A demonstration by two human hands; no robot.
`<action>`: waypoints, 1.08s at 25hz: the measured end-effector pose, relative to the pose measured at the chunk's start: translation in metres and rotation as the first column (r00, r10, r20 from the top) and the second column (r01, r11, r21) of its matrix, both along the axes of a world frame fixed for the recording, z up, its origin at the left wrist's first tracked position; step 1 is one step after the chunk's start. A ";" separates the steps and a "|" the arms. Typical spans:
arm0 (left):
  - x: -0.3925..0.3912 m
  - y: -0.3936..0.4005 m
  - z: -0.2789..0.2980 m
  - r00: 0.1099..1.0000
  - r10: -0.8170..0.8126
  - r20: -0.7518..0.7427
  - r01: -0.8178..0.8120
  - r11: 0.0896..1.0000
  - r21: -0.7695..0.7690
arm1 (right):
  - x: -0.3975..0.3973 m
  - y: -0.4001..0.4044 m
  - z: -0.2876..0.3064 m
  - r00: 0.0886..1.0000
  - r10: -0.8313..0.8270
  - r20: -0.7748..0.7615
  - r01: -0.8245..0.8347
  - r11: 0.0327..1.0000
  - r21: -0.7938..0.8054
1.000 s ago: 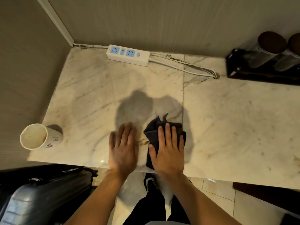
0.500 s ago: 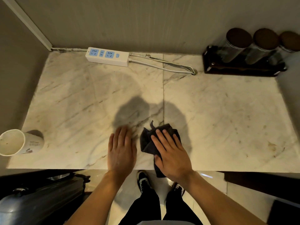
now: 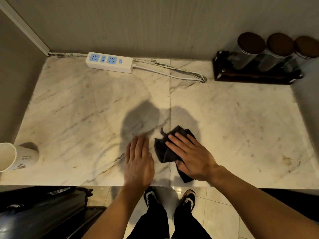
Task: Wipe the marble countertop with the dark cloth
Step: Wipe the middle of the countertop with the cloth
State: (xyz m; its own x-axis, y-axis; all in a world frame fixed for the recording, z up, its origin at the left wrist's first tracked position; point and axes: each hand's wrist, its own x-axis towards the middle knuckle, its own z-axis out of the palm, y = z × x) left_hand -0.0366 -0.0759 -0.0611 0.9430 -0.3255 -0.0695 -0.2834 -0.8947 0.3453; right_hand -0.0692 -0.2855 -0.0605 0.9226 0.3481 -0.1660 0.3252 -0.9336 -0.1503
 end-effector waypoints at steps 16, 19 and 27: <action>0.005 -0.052 -0.005 1.000 -0.021 -0.016 0.022 0.997 0.072 | 0.087 -0.019 -0.003 0.970 -0.238 0.051 0.237 0.971 0.013; 0.005 -0.052 -0.008 0.999 -0.049 -0.013 0.051 0.991 0.125 | 0.106 -0.021 -0.007 0.952 -0.300 0.062 0.301 0.954 -0.006; 0.007 -0.053 -0.009 0.999 -0.035 -0.031 0.039 0.985 0.169 | 0.147 -0.024 -0.017 0.871 -0.489 0.056 0.488 0.872 0.031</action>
State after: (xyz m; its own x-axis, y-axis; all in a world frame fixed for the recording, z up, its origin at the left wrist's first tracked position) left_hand -0.0291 -0.1292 -0.0704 0.9275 -0.3413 -0.1528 -0.3097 -0.9301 0.1977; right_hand 0.0776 -0.3096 -0.0770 0.9837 -0.1474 -0.1034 -0.1628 -0.9735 -0.1604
